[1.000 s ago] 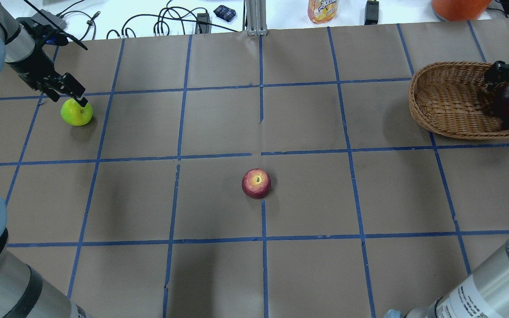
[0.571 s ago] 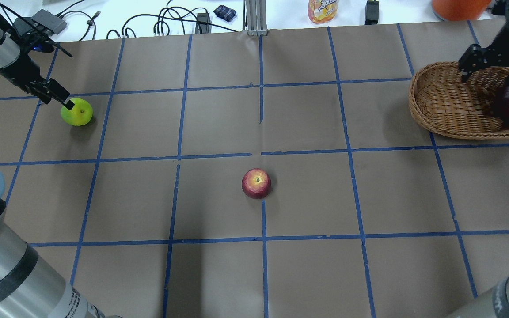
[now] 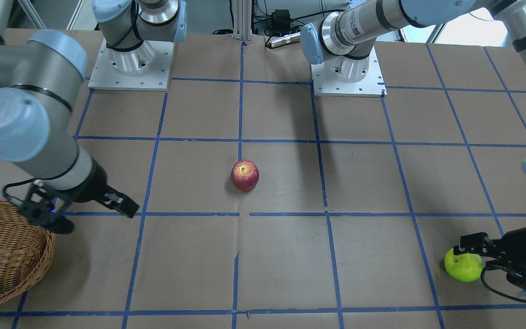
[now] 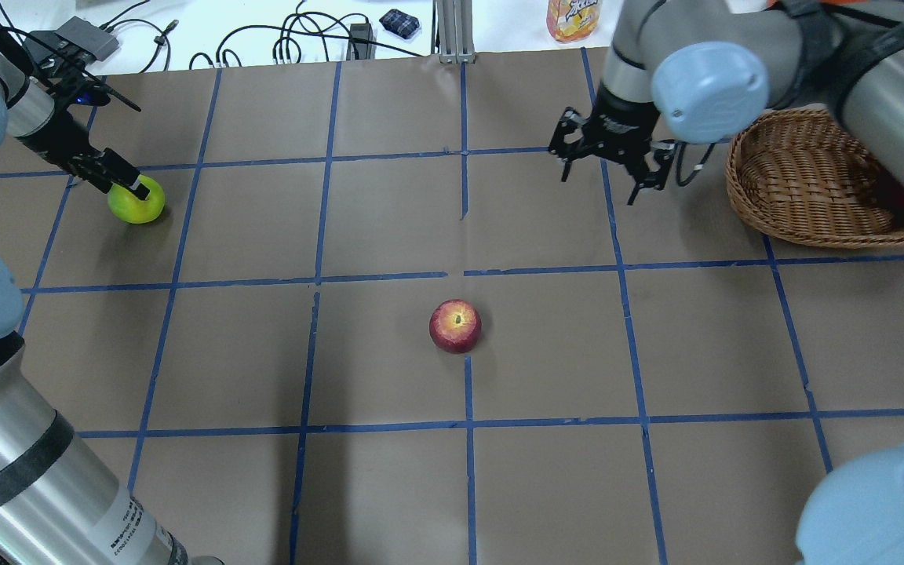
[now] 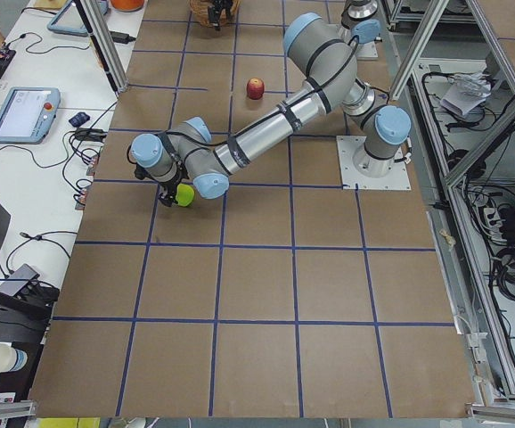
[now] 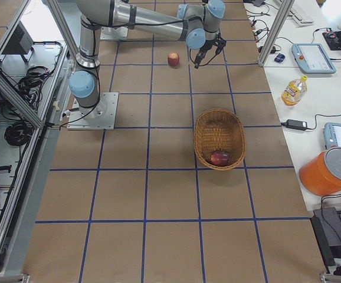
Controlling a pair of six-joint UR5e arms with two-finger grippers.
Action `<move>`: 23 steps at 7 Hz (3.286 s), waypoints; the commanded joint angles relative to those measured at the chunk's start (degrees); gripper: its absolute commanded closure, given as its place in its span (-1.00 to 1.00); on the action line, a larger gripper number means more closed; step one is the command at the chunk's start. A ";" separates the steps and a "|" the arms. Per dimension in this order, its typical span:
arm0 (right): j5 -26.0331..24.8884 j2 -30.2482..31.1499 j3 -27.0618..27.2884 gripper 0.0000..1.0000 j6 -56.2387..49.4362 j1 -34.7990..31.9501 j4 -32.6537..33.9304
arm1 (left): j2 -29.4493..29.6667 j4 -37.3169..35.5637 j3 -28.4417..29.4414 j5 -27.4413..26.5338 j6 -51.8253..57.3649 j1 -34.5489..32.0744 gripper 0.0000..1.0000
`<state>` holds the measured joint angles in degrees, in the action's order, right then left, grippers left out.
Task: Put all apples into basket
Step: 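Grasp the red apple with the right gripper while the left grasps the green apple, then drop the red apple into the basket while the left sets the green apple mid-table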
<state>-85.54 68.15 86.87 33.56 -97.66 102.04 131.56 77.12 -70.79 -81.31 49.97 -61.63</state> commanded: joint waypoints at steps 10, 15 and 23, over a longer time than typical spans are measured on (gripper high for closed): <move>10.04 -8.03 10.32 -1.00 13.73 -11.94 9.76 | -15.25 19.74 -7.73 3.33 -22.77 -14.20 0.17; 10.92 -6.11 8.93 1.00 13.55 -12.30 9.85 | -24.15 10.54 -23.15 3.44 -29.48 -19.46 0.24; -6.39 -1.24 -6.51 1.00 -32.25 23.09 2.11 | -25.40 -15.65 -35.38 3.35 -69.19 -42.93 0.24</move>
<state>-91.06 68.53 83.54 10.70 -79.79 104.29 105.48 65.13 -105.92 -77.81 -13.78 -100.21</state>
